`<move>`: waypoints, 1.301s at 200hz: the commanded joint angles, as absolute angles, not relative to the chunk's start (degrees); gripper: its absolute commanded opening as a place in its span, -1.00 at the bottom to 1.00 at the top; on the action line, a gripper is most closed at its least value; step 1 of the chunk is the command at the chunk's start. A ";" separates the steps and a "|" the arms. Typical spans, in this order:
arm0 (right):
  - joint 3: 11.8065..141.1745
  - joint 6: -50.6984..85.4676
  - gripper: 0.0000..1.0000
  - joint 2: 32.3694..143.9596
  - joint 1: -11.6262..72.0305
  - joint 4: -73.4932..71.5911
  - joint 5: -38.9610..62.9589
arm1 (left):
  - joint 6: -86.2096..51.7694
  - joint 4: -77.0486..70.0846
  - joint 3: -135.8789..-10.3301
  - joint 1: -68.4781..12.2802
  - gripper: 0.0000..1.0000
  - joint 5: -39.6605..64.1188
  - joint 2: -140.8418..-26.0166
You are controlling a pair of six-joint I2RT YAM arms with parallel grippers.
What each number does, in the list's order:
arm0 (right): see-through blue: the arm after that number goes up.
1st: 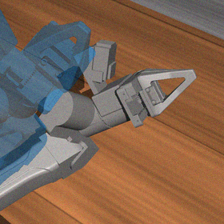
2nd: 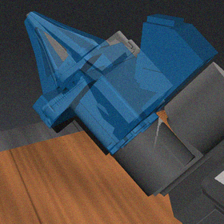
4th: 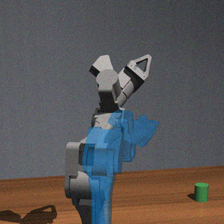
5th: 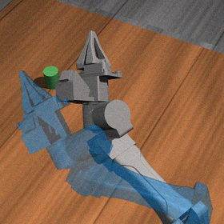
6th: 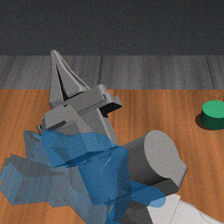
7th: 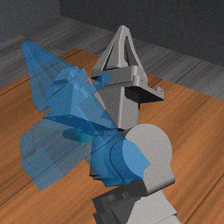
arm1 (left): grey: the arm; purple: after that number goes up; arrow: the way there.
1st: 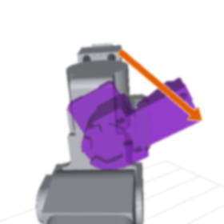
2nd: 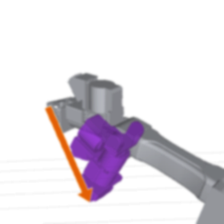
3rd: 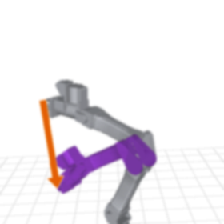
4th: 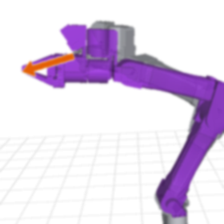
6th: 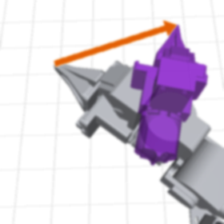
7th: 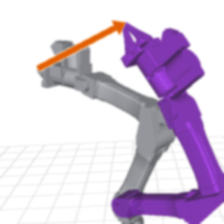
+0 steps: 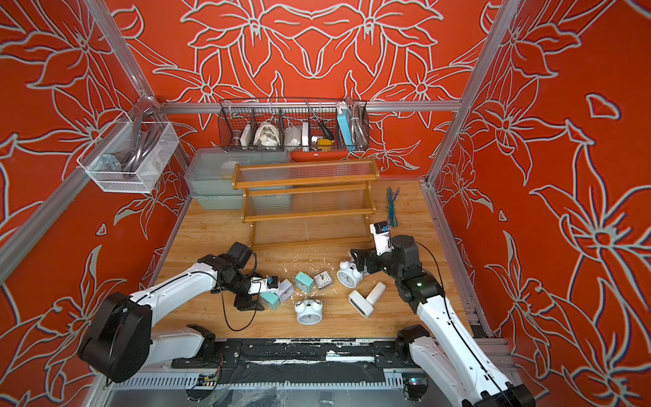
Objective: Place the alarm clocks on the shelf by style
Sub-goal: Pick up the alarm from the center of the board.
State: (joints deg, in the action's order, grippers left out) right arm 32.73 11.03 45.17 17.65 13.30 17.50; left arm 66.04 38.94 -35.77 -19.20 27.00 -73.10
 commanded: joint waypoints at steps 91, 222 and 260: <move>32.55 12.00 0.99 46.00 17.93 13.17 18.95 | 66.61 42.98 -36.51 -19.78 -0.31 28.21 -68.56; 39.97 8.69 1.00 51.82 26.88 11.85 33.45 | 62.81 63.48 -51.44 -19.42 -0.56 36.66 -64.91; 41.97 5.43 0.99 54.00 32.48 8.84 37.65 | 59.24 65.74 -57.48 -19.34 -0.56 41.32 -64.60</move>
